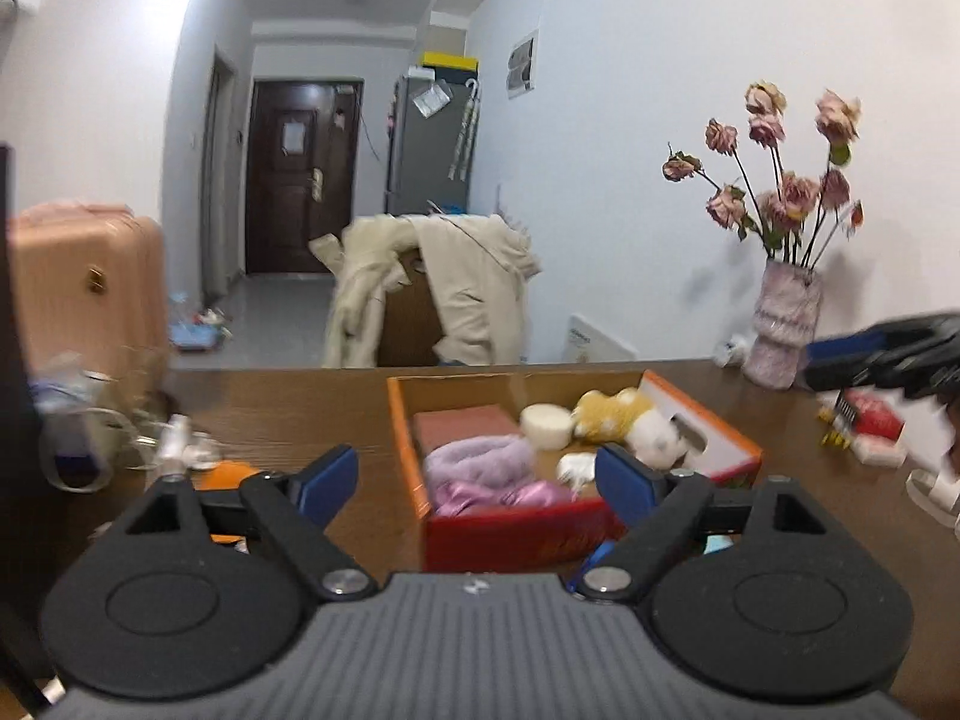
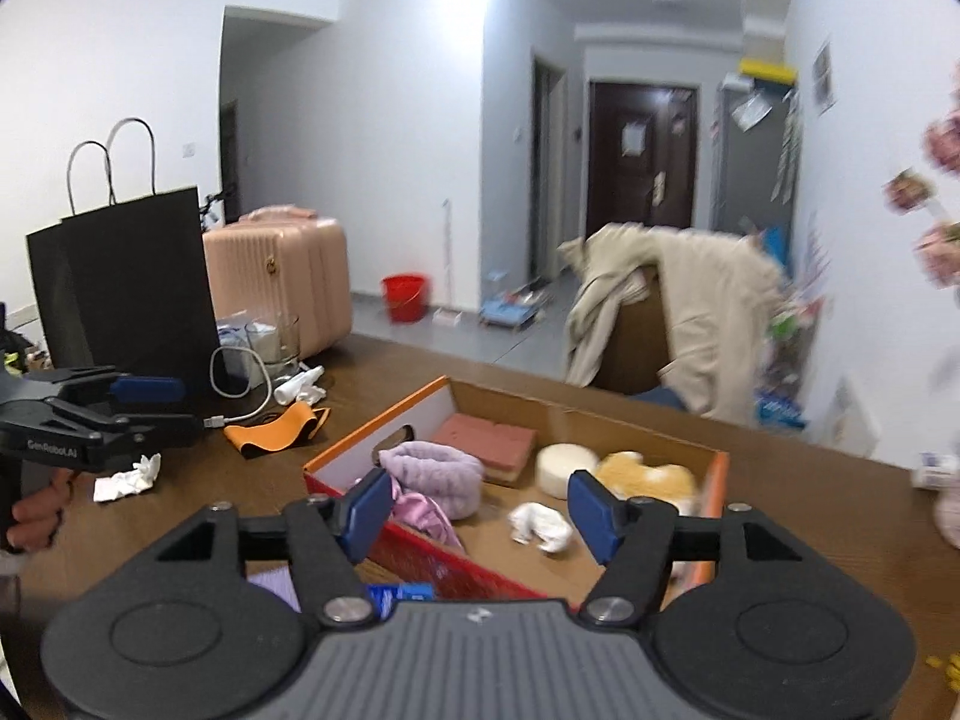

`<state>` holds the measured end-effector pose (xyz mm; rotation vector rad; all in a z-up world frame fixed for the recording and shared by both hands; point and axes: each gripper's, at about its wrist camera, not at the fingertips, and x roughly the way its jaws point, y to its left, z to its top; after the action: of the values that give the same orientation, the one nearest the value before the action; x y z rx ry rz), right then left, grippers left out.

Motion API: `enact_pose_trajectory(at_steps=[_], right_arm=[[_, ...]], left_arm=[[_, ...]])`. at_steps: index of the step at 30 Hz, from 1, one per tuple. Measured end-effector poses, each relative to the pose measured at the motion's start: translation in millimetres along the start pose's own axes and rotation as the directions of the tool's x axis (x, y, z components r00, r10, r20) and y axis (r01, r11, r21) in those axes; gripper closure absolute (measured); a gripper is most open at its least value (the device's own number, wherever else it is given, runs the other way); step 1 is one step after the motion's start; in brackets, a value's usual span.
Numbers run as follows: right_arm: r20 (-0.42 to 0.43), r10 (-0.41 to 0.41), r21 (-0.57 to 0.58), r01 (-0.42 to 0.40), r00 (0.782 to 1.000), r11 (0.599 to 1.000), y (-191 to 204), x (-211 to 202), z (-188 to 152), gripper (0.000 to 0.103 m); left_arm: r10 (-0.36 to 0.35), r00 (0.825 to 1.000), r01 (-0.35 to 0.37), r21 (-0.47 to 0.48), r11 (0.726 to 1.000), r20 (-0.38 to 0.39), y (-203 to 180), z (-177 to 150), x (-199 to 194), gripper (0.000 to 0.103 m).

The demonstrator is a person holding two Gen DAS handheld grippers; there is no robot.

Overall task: Organize soft objects
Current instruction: 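Move both tools back over the lilac fabric pouch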

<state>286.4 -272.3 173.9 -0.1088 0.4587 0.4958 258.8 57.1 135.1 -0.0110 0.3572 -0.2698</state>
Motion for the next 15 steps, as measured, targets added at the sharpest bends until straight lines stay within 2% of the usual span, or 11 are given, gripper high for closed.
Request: enact_pose_trajectory(at_steps=[2,6,9,12,15], right_arm=[[0.038,-0.03,-0.025,0.031,0.999,0.999,7.7,-30.5,-15.7,0.032],[0.131,-0.118,-0.164,0.139,0.984,0.977,37.3,-85.9,-43.1,0.03],[0.145,-0.119,-0.182,0.145,0.982,0.973,51.6,-118.4,-50.3,0.027],[0.16,-0.123,-0.165,0.149,0.979,0.975,65.4,-146.1,-62.4,0.021],[0.148,-0.103,-0.144,0.124,0.984,0.982,78.8,-162.1,-86.3,0.019]], left_arm=[[0.022,1.0,-0.023,0.035,0.999,0.022,-4.7,-11.7,-26.6,0.006],[0.057,0.998,-0.059,0.118,0.991,0.018,-14.9,-22.9,-67.2,0.006],[0.069,0.995,-0.078,0.139,0.987,0.069,-20.2,-24.8,-103.8,0.003],[0.049,0.991,-0.066,0.14,0.988,0.121,-24.6,-32.9,-136.6,0.001],[-0.015,0.993,-0.002,0.148,0.989,0.114,-28.9,-59.9,-153.7,0.0]])
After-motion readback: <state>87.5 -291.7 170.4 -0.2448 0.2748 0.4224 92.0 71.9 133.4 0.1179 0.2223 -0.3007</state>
